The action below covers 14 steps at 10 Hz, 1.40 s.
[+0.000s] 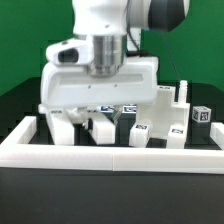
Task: Assemble chair
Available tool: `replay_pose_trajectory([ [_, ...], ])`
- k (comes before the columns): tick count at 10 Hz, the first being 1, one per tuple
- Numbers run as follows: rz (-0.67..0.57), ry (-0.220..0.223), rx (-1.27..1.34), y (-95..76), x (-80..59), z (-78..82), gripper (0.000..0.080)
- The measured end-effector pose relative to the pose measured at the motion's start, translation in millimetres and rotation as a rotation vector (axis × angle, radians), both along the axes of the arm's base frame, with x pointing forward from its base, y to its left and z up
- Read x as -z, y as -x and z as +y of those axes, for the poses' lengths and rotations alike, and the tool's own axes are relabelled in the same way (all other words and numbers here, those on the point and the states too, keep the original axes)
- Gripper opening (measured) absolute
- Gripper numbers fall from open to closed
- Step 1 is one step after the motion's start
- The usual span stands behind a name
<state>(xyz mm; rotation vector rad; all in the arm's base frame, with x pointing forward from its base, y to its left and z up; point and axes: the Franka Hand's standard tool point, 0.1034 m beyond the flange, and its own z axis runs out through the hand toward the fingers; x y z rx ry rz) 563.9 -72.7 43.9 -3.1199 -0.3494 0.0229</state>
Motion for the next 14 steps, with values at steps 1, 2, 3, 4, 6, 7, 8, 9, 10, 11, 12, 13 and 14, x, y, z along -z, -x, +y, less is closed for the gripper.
replay_pose_trajectory([
  [1,-0.016,-0.002,0.043,-2.5,-17.1,3.0,0.0289],
  [2,-0.021,-0.006,0.043,-3.4,-26.5,1.0,0.0289],
  [3,-0.033,-0.007,0.054,-6.5,-34.5,-1.9,0.0290],
  [4,-0.038,-0.006,0.057,-7.6,-35.4,-2.5,0.0290],
  [6,-0.032,-0.007,0.080,-5.8,-31.9,-2.0,0.0290],
  [7,-0.031,-0.010,0.158,-5.7,-31.6,-1.5,0.0290],
  [8,-0.030,-0.011,0.233,-5.5,-31.7,-1.3,0.0290],
  [9,-0.016,-0.018,0.325,-3.2,-33.9,-0.6,0.0290],
  [10,-0.005,-0.030,0.415,-1.9,-38.0,1.1,0.0290],
  [11,-0.001,-0.040,0.477,-1.7,-42.5,1.6,0.0290],
  [12,0.003,-0.048,0.503,-1.5,-47.6,2.0,0.0290],
  [13,0.012,-0.059,0.510,-0.7,-55.6,4.4,0.0290],
  [14,0.014,-0.067,0.511,-1.3,-64.1,8.2,0.0290],
])
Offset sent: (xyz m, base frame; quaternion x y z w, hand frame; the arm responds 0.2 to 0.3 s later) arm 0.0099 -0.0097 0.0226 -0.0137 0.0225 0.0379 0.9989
